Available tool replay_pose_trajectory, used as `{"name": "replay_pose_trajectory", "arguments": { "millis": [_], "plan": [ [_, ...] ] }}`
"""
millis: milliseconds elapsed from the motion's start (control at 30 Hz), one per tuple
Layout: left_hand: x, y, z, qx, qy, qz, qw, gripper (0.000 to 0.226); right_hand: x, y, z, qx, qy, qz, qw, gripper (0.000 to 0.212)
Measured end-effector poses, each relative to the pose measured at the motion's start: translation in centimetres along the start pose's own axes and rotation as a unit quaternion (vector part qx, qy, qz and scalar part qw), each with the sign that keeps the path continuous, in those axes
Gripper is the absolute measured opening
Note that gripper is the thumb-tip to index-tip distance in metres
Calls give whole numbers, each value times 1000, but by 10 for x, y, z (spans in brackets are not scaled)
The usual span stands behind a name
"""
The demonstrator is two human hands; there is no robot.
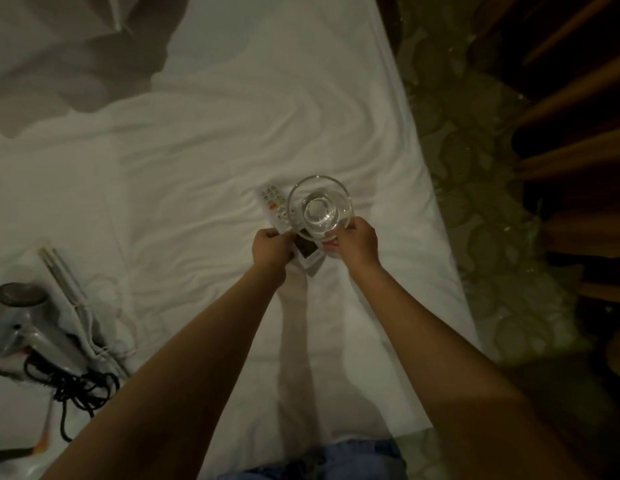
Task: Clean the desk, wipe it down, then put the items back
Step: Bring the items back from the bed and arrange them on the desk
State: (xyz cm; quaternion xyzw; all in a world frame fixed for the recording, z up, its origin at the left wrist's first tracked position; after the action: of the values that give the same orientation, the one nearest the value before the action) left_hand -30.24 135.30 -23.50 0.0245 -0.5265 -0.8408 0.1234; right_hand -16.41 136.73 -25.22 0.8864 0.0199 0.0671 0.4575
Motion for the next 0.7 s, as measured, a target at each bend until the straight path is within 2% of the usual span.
{"name": "replay_pose_trajectory", "arguments": {
  "millis": [67, 167, 333, 467, 567, 700],
  "plan": [
    [0, 5, 0, 4, 16, -17, 1000, 12, 3, 10, -3, 13, 14, 1, 1000, 8],
    [7, 21, -7, 15, -25, -34, 999, 14, 12, 34, 0, 15, -2, 2, 1000, 4],
    [23, 68, -23, 13, -67, -86, 994, 25, 27, 82, 21, -4, -67, 17, 998, 19],
    [33, 127, -24, -14, -115, -117, 986, 18, 41, 141, 37, -1, -98, 38, 994, 13],
    [42, 173, -22, -40, -144, -144, 978, 22, 49, 193, 49, 19, -128, 71, 989, 8],
    [40, 228, -21, -94, -192, -199, 956, 26, 56, 265, 68, 60, -183, 109, 975, 17]
  ]
}}
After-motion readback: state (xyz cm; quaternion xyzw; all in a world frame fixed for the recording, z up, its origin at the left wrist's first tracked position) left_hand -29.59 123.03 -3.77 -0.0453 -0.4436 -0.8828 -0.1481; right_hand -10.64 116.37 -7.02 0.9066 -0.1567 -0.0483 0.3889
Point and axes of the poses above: each hand's wrist, its own y-axis away from the middle knuckle, its own x-axis out of the back of the hand, z = x × y, the point moved 2 cm from there along -y, towards the middle knuckle, and after that the axes turned 13 degrees about -z, right-handed, at the moved point
